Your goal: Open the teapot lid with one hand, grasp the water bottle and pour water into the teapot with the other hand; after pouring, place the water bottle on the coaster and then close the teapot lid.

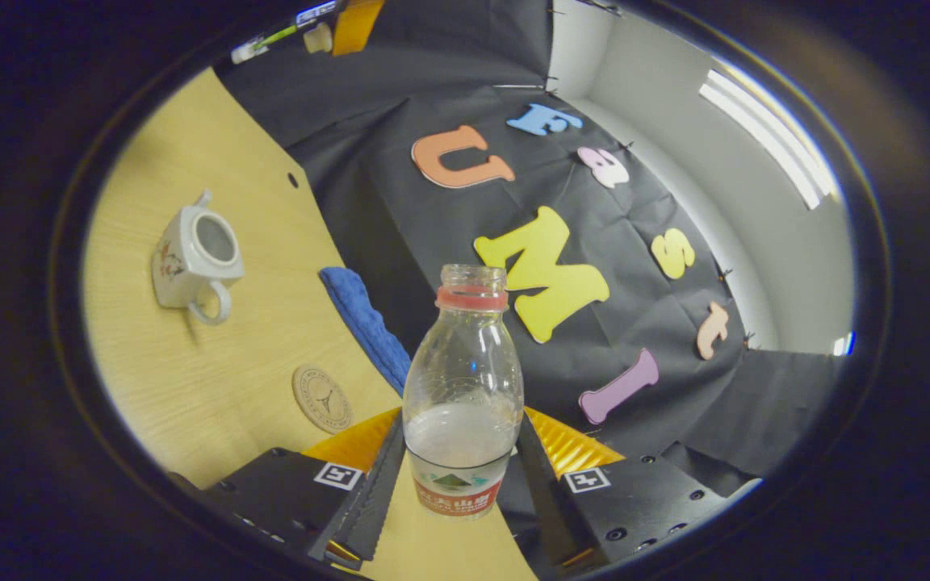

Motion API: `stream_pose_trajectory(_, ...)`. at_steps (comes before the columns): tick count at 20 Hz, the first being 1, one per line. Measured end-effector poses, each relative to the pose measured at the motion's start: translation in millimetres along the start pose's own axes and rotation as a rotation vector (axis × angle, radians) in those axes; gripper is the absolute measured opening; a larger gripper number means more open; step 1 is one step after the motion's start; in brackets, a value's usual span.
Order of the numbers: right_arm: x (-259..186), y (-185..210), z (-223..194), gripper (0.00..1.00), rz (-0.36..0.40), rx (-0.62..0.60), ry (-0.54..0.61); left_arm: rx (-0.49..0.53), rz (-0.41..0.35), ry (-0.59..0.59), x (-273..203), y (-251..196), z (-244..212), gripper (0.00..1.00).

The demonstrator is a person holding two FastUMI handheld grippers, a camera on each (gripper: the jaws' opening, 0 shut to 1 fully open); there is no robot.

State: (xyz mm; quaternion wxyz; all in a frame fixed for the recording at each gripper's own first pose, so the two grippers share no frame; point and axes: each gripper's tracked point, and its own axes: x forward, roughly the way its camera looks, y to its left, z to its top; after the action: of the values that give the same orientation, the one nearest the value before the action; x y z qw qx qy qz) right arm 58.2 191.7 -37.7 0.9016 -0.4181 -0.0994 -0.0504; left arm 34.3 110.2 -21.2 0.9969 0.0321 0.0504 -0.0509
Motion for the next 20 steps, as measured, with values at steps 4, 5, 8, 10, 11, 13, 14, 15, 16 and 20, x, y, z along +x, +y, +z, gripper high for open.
stream_pose_trajectory(4,12,-12,7,0.75,-0.004,0.186,0.008,0.008,0.0,-0.01,-2,-3,5,0.04)
stream_pose_trajectory(5,15,-10,7,0.78,0.007,0.23,0.011,0.011,0.005,-0.013,-4,-2,6,0.04)
stream_pose_trajectory(8,24,-8,9,0.78,0.034,0.353,0.018,0.01,-0.005,-0.025,-6,-6,9,0.04)
stream_pose_trajectory(10,28,-4,12,0.78,0.055,0.44,0.017,0.012,0.001,-0.021,-8,-4,8,0.04)
stream_pose_trajectory(11,32,1,14,0.78,0.077,0.481,0.02,0.01,0.004,-0.023,-8,-4,9,0.04)
stream_pose_trajectory(13,40,11,17,0.78,0.126,0.538,0.031,0.004,0.002,-0.03,-9,-5,13,0.04)
stream_pose_trajectory(14,45,13,17,0.75,0.139,0.562,0.042,0.008,-0.005,-0.038,-10,-8,16,0.04)
stream_pose_trajectory(15,50,16,19,0.77,0.162,0.589,0.052,0.011,-0.01,-0.041,-11,-10,16,0.04)
stream_pose_trajectory(16,54,19,21,0.78,0.181,0.622,0.062,0.012,-0.011,-0.041,-10,-8,15,0.04)
stream_pose_trajectory(20,70,22,28,0.77,0.217,0.727,0.096,0.007,0.001,-0.028,-7,-5,11,0.04)
